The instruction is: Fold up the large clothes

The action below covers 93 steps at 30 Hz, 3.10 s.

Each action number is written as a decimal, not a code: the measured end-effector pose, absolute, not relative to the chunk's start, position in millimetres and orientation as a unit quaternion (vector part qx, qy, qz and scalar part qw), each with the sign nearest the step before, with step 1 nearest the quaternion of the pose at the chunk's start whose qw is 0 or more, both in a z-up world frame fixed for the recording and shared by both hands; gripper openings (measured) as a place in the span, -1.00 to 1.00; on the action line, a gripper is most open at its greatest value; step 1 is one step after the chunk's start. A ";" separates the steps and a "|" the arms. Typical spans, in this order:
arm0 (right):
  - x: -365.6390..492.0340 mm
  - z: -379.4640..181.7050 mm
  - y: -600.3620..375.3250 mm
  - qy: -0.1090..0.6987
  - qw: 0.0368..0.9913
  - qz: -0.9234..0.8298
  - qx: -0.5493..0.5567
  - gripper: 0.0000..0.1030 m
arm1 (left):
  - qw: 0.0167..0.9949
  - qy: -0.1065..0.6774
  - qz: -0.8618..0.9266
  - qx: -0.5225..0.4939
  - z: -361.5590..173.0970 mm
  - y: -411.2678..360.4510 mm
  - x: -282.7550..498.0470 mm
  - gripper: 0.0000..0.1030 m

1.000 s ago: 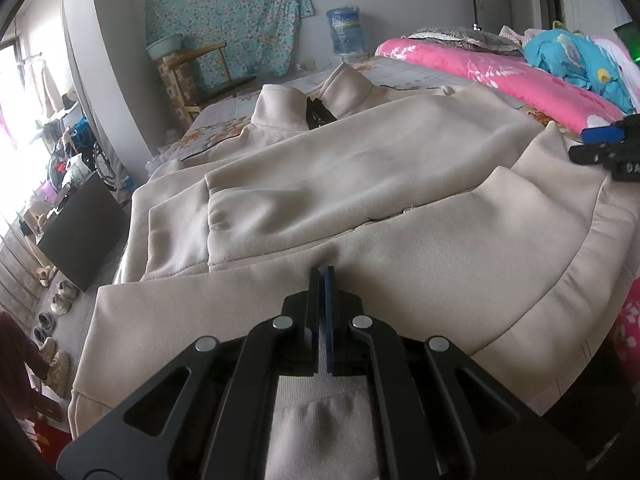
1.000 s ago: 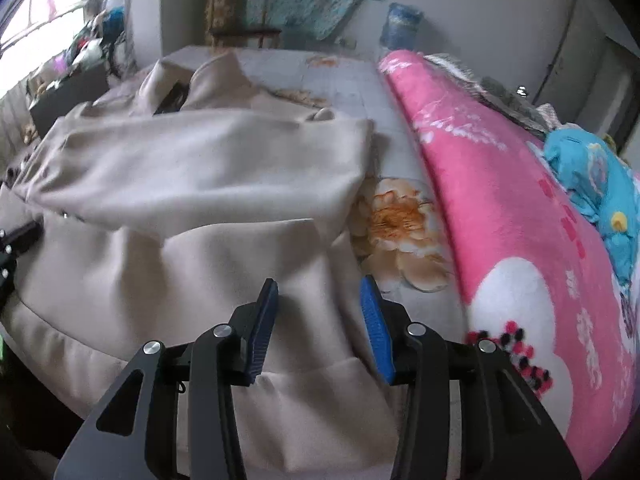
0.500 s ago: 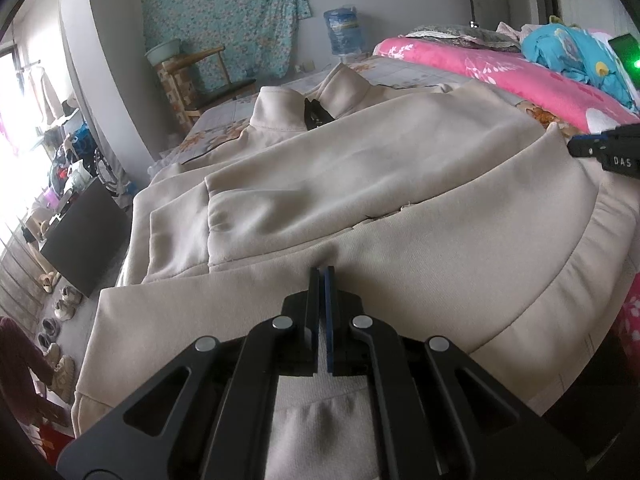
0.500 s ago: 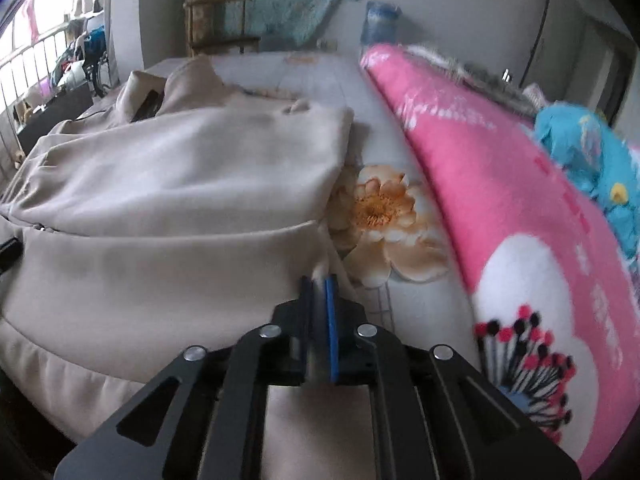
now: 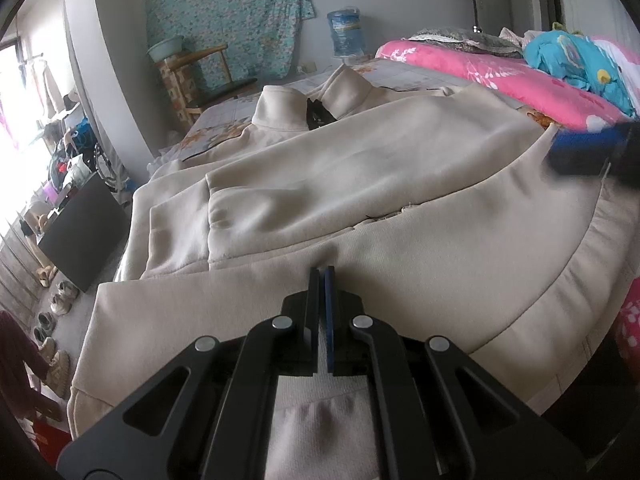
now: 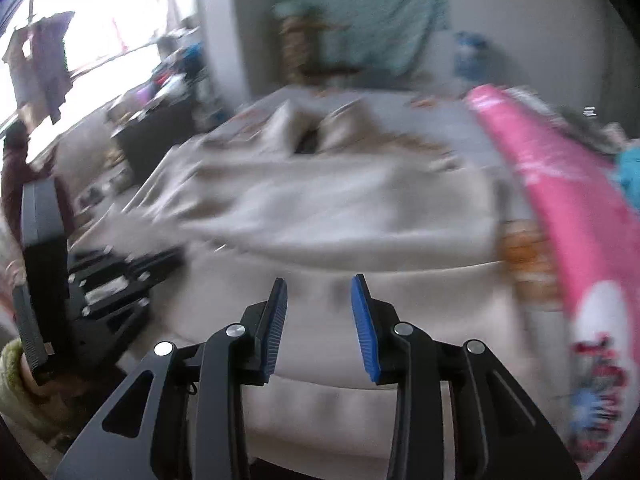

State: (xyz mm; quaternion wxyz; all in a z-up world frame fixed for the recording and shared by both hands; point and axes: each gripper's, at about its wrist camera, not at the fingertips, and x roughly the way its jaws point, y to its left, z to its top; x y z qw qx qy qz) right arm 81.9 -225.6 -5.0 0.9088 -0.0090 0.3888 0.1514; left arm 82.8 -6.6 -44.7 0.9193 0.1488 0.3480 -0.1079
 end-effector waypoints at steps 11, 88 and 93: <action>90.6 -42.1 -200.1 0.423 0.893 0.146 -0.036 -0.36 | 0.916 0.361 -0.142 0.104 -39.7 17.8 77.5 -0.81; 76.7 -32.9 -279.3 0.437 0.897 0.053 0.021 0.43 | 0.889 0.451 -0.042 0.063 -23.2 43.7 94.5 0.57; 83.3 -5.6 -269.7 0.407 0.910 0.069 0.030 0.57 | 0.881 0.464 -0.020 0.090 -35.0 28.8 101.7 0.67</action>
